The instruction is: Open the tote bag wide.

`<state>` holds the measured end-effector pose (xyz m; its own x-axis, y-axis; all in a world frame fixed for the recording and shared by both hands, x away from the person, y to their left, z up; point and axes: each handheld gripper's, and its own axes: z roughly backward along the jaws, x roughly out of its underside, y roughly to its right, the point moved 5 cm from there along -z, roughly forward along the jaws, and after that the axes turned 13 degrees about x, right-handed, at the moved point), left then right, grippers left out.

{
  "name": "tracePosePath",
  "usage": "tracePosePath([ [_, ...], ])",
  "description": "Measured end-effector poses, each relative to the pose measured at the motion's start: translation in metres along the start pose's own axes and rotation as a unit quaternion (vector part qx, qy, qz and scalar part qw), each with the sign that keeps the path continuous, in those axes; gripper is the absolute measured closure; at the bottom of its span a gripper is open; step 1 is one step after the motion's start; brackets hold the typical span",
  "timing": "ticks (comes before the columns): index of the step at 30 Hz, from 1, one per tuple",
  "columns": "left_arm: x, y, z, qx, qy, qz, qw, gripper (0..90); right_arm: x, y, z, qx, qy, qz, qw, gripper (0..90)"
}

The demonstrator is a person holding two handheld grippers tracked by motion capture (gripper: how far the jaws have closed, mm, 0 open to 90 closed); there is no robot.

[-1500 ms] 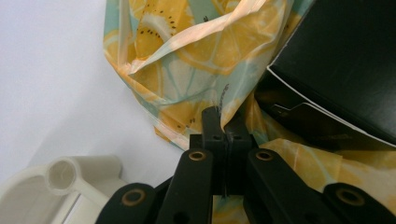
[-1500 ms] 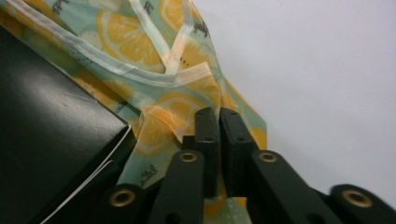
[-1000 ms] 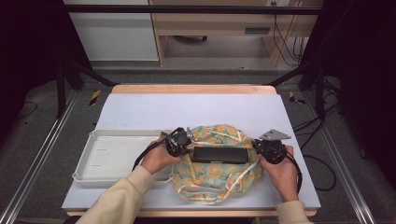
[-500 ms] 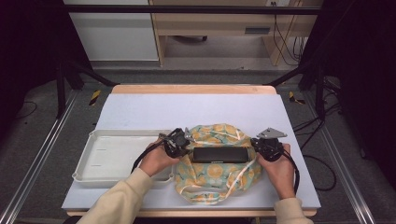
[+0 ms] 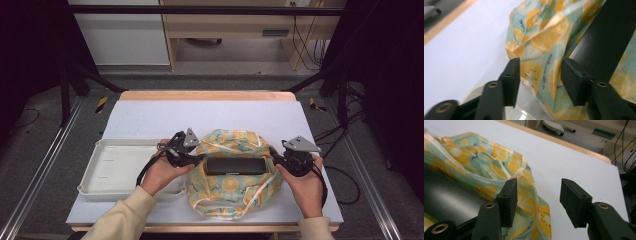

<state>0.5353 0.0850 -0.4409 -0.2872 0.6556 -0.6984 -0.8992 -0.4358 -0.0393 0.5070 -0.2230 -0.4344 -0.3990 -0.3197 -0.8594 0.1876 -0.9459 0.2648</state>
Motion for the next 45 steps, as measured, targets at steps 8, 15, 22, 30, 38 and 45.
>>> tracePosePath([
  [8, -0.009, 0.013, 0.017, -0.007, 0.044, -0.003, 0.9990, 32.2, -0.010, -0.006, 0.018, 0.005, 0.020, 0.002, 0.9998, 39.2],
  [15, -0.009, 0.031, 0.025, 0.015, 0.072, 0.003, 0.9973, 21.0, -0.013, -0.016, 0.033, 0.000, 0.028, 0.003, 0.9996, 33.4],
  [22, -0.004, 0.050, 0.033, 0.021, 0.091, -0.004, 0.9956, 15.7, -0.007, -0.027, 0.049, -0.004, 0.034, 0.002, 0.9994, 34.2],
  [30, 0.011, 0.062, 0.034, 0.017, 0.121, 0.013, 0.9924, 21.0, 0.014, -0.033, 0.057, -0.010, 0.030, -0.019, 0.9993, 45.5],
  [38, 0.014, 0.071, 0.027, 0.032, 0.110, -0.001, 0.9934, 38.1, 0.026, -0.049, 0.062, -0.034, 0.027, -0.004, 0.9990, 63.7],
  [45, 0.018, 0.080, 0.010, 0.066, 0.089, 0.000, 0.9939, 60.8, 0.029, -0.068, 0.059, -0.060, 0.021, 0.025, 0.9976, 75.9],
])
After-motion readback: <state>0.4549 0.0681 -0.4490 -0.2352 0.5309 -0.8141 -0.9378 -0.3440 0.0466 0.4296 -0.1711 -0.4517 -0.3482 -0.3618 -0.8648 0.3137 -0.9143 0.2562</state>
